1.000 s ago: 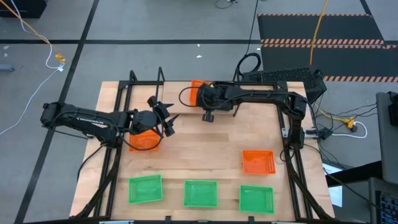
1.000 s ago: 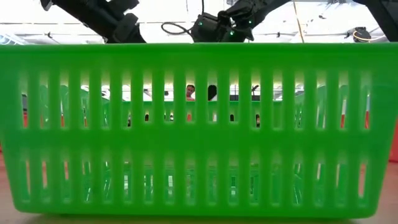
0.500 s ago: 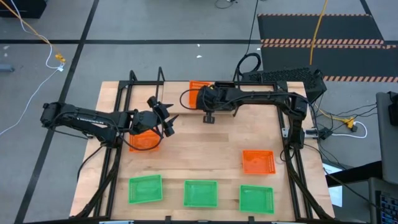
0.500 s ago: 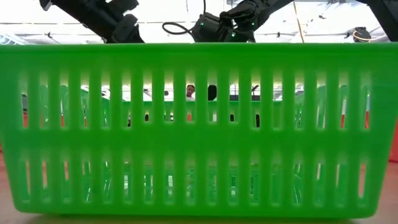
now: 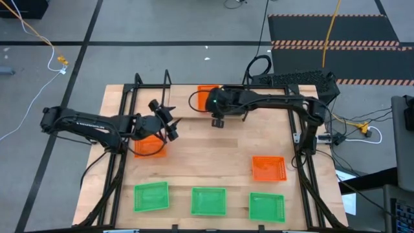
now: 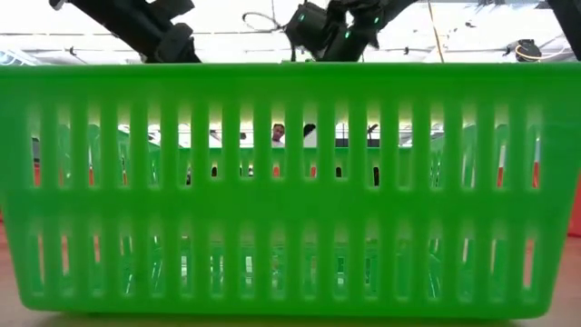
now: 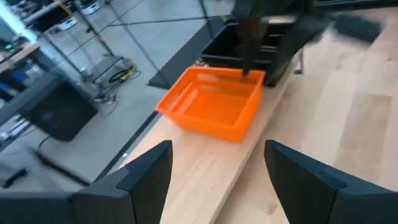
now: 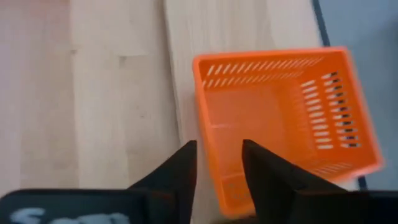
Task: Stack baskets on shelf by color
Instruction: Stack the bottom orange bin on top of the orange bin on the shelf
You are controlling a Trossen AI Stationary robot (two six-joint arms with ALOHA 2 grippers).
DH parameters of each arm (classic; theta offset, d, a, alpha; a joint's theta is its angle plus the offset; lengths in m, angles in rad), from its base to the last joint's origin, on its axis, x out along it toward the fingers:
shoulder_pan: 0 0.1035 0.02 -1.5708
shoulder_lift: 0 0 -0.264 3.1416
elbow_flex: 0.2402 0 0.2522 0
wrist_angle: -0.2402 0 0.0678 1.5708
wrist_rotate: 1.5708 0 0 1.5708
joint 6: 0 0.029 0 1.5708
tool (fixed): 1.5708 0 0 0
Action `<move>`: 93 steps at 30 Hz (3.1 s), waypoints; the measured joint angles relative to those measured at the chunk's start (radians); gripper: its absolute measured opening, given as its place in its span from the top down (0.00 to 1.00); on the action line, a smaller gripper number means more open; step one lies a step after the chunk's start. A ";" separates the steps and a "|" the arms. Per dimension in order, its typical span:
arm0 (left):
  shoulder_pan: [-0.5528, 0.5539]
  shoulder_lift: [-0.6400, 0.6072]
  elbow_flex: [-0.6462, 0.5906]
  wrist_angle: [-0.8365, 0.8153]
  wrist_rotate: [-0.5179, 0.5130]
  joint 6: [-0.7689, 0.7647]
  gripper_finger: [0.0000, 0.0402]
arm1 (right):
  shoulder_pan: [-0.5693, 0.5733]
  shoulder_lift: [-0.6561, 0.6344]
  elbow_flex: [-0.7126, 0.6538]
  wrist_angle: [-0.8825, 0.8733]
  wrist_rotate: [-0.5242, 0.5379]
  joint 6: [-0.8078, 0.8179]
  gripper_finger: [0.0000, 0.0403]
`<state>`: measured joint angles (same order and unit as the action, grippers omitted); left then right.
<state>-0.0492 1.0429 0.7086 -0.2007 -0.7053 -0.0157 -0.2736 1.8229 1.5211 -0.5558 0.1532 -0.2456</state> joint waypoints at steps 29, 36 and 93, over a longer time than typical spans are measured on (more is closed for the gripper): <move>-0.194 0.175 0.000 0.170 -0.028 -0.355 0.37 | 0.777 -0.751 -0.731 -0.543 -0.167 0.004 0.70; -0.223 0.217 0.000 0.207 -0.028 -0.387 0.37 | 0.920 -0.716 -0.731 -0.627 -0.102 0.047 0.77; -0.243 0.215 0.000 -0.009 -0.108 -0.513 0.37 | 0.070 -0.060 0.153 -0.139 0.050 -0.167 0.98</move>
<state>-0.2924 1.2575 0.7082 -0.2093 -0.8133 -0.5287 -0.2040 1.7629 1.6737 -0.6953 0.2031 -0.4122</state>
